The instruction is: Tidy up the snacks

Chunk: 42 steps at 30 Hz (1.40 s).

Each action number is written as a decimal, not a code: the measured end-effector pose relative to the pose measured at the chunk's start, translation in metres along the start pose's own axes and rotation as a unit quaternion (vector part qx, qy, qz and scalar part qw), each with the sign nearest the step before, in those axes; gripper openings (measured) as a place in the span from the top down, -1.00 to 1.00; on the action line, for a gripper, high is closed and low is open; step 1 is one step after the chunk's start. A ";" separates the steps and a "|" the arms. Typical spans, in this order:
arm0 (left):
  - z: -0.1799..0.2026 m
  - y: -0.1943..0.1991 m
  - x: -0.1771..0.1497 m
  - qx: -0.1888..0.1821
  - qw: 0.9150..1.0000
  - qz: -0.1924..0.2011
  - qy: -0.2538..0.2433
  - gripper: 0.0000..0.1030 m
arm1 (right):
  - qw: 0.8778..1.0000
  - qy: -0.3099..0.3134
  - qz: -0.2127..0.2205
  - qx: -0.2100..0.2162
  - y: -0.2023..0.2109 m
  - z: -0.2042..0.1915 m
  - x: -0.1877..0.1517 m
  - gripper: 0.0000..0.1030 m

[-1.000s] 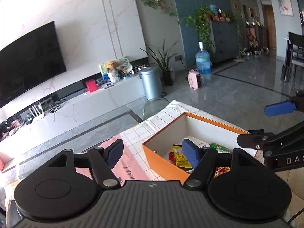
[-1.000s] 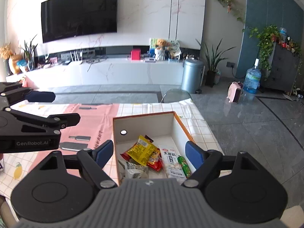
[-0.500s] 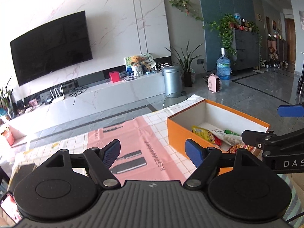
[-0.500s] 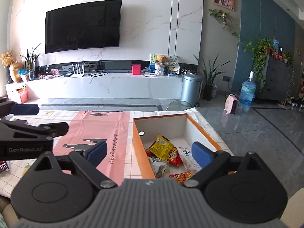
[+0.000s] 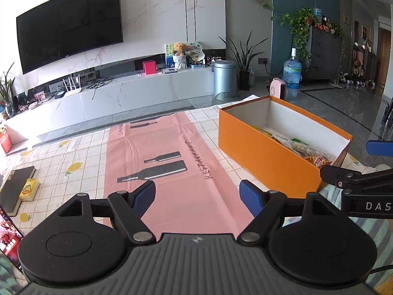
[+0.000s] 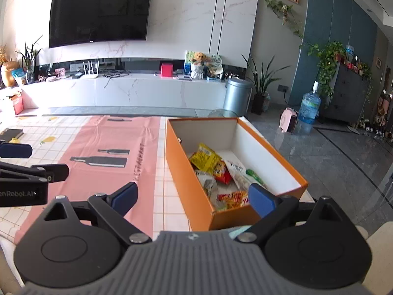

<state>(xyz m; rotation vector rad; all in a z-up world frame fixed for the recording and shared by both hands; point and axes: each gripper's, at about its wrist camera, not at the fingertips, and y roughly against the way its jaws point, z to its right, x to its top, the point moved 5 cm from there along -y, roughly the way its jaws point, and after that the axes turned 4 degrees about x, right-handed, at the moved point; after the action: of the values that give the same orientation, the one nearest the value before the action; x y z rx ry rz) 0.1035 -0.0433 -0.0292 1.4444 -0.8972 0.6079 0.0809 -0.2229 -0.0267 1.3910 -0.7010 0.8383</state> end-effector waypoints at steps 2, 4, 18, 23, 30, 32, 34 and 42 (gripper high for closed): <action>0.000 -0.002 -0.003 -0.002 1.000 -0.005 0.003 -0.77 | 1.000 -0.002 -0.005 -0.007 -0.004 0.002 -0.004 -0.82; -0.001 -0.006 -0.006 -0.002 1.000 -0.012 0.004 -0.77 | 1.000 -0.007 -0.010 -0.012 -0.009 0.005 -0.008 -0.82; 0.007 -0.021 -0.018 -0.004 0.999 -0.047 0.004 -0.77 | 0.999 -0.027 -0.033 -0.011 -0.033 0.016 -0.019 -0.82; 0.007 -0.022 -0.015 -0.005 0.999 -0.051 0.006 -0.77 | 0.999 -0.036 -0.034 -0.010 -0.036 0.019 -0.019 -0.82; 0.006 -0.021 -0.014 0.000 0.999 -0.053 0.001 -0.77 | 0.999 -0.039 -0.032 -0.006 -0.037 0.020 -0.020 -0.82; 0.007 -0.020 -0.014 0.001 0.999 -0.051 0.000 -0.77 | 0.999 -0.038 -0.032 -0.005 -0.037 0.020 -0.020 -0.82; 0.007 -0.019 -0.013 0.002 0.999 -0.050 0.000 -0.77 | 0.999 -0.037 -0.032 -0.004 -0.036 0.020 -0.020 -0.82; 0.007 -0.018 -0.012 0.002 0.999 -0.050 -0.001 -0.77 | 0.999 -0.035 -0.029 -0.005 -0.034 0.019 -0.020 -0.82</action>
<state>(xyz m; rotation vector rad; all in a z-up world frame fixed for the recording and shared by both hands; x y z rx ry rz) 0.1104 -0.0497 -0.0505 1.4852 -0.8197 0.5347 0.0998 -0.2438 -0.0611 1.4300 -0.7132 0.7424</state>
